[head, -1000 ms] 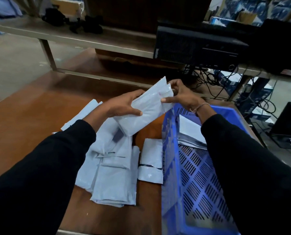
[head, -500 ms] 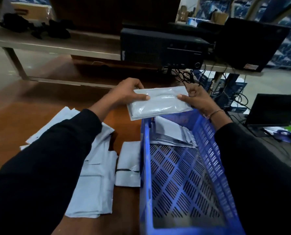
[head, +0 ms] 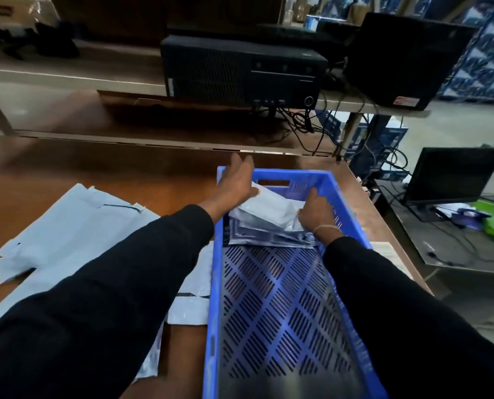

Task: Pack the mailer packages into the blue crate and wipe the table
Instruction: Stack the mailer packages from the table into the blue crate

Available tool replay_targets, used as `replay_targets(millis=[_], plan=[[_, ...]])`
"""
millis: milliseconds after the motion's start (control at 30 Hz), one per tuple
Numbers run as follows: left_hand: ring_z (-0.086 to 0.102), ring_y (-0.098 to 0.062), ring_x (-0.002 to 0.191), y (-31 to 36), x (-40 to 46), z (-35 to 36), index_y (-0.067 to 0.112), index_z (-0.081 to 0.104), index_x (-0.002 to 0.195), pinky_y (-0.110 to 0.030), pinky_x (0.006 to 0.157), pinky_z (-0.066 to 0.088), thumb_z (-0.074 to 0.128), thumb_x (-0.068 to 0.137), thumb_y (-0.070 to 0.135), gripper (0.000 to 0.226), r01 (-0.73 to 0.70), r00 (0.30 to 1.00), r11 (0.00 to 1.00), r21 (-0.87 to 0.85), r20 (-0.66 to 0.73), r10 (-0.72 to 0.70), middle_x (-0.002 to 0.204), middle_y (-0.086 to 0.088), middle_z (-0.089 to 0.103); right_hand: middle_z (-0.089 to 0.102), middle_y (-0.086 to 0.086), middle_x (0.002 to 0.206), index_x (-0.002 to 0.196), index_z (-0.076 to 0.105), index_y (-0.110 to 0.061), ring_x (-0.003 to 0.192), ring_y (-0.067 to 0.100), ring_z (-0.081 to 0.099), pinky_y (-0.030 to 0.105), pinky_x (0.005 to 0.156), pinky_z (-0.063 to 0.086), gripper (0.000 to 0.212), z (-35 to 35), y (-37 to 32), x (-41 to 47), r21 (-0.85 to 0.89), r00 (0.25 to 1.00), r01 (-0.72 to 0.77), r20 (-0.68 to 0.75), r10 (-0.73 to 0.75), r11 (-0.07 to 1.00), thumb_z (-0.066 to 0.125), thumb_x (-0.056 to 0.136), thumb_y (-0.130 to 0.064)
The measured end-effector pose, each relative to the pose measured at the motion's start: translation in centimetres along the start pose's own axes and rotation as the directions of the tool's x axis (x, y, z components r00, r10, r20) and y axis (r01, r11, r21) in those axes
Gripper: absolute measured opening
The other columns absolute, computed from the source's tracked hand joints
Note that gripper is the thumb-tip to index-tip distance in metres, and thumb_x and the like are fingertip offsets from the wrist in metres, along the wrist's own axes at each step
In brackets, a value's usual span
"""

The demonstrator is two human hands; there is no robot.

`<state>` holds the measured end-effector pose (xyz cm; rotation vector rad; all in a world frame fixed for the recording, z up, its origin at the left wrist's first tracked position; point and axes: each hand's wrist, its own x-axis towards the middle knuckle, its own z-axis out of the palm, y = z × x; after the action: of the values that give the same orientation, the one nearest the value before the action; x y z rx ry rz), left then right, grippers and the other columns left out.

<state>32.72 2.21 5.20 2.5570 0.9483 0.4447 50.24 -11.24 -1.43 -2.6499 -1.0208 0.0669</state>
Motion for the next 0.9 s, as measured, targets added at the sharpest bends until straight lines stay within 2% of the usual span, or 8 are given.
replay_targets(millis=[100,167,267,333,467,600,733,900], plan=[[0.047,-0.037,0.118,0.1,-0.3,1.2,0.015,0.054,0.128,-0.044,0.095,0.044,0.078,0.086,0.025,0.050,-0.188,0.982,0.939,0.290,0.032,0.186,0.131,-0.013,0.046,0.059,0.025,0.113,0.130,0.044,-0.002,0.102,0.045,0.063,0.049,0.086,0.053,0.035,1.8,0.4,0.1,-0.069,1.000,0.005,-0.020,-0.006,0.998,0.048,0.097,-0.013],[0.048,-0.033,0.123,0.0,-0.5,2.2,0.019,0.057,0.134,-0.045,0.097,0.046,0.075,0.090,0.030,0.049,-0.353,0.931,0.881,0.315,0.212,0.297,0.132,-0.010,0.050,0.056,0.025,0.116,0.126,0.046,-0.002,0.104,0.044,0.062,0.051,0.090,0.052,0.028,2.5,0.6,0.2,-0.085,0.999,0.005,-0.034,-0.008,0.996,0.043,0.099,-0.012],[0.044,-0.033,0.129,-0.3,-1.0,3.5,0.024,0.051,0.145,-0.049,0.100,0.048,0.069,0.095,0.035,0.054,-0.480,0.839,0.757,0.443,0.484,0.248,0.141,-0.011,0.045,0.049,0.026,0.133,0.136,0.043,-0.001,0.120,0.041,0.052,0.044,0.099,0.046,0.039,2.6,0.6,0.0,-0.220,0.997,0.077,0.017,-0.075,0.972,0.041,0.100,-0.013],[0.039,-0.037,0.136,-0.4,-1.0,4.2,0.025,0.044,0.151,-0.052,0.102,0.048,0.063,0.099,0.025,0.056,-0.499,0.815,0.692,0.522,0.555,0.169,0.148,-0.013,0.040,0.044,0.025,0.138,0.139,0.042,-0.002,0.126,0.041,0.045,0.045,0.102,0.041,0.042,2.3,0.6,-0.3,-0.314,0.987,0.156,0.012,-0.160,0.937,0.042,0.099,-0.014],[0.033,-0.041,0.141,-0.1,-0.6,4.8,0.026,0.033,0.158,-0.051,0.100,0.048,0.055,0.101,0.007,0.064,-0.469,0.804,0.706,0.530,0.587,0.093,0.154,-0.016,0.031,0.048,0.018,0.130,0.130,0.053,-0.007,0.116,0.039,0.046,0.046,0.090,0.044,0.035,2.9,1.2,-0.2,-0.337,0.954,0.265,-0.045,-0.296,0.904,0.045,0.096,-0.016],[0.023,-0.043,0.151,0.0,-0.7,5.1,0.025,0.025,0.162,-0.051,0.112,0.040,0.055,0.100,0.003,0.072,-0.436,0.789,0.738,0.514,0.613,0.039,0.165,-0.018,0.017,0.044,0.022,0.135,0.137,0.048,-0.004,0.112,0.043,0.049,0.046,0.098,0.043,0.041,3.3,1.5,-0.3,-0.249,0.955,0.297,0.095,-0.282,0.922,0.044,0.097,-0.013],[0.032,-0.039,0.147,0.4,-0.8,4.4,0.023,0.031,0.159,-0.050,0.114,0.040,0.064,0.099,0.017,0.069,-0.416,0.791,0.779,0.469,0.609,0.055,0.161,-0.016,0.027,0.044,0.022,0.137,0.136,0.049,-0.007,0.114,0.043,0.052,0.042,0.102,0.044,0.044,2.6,1.4,-0.6,-0.168,0.955,0.281,0.147,-0.258,0.945,0.050,0.092,-0.009],[0.045,-0.033,0.137,0.8,-1.3,2.8,0.025,0.040,0.155,-0.046,0.107,0.045,0.069,0.096,0.033,0.066,-0.402,0.841,0.848,0.345,0.507,0.192,0.150,-0.009,0.044,0.051,0.025,0.132,0.132,0.056,-0.005,0.118,0.044,0.053,0.042,0.100,0.044,0.038,0.7,0.4,-0.7,-0.064,0.965,0.261,0.039,-0.259,0.963,0.053,0.095,-0.013]])
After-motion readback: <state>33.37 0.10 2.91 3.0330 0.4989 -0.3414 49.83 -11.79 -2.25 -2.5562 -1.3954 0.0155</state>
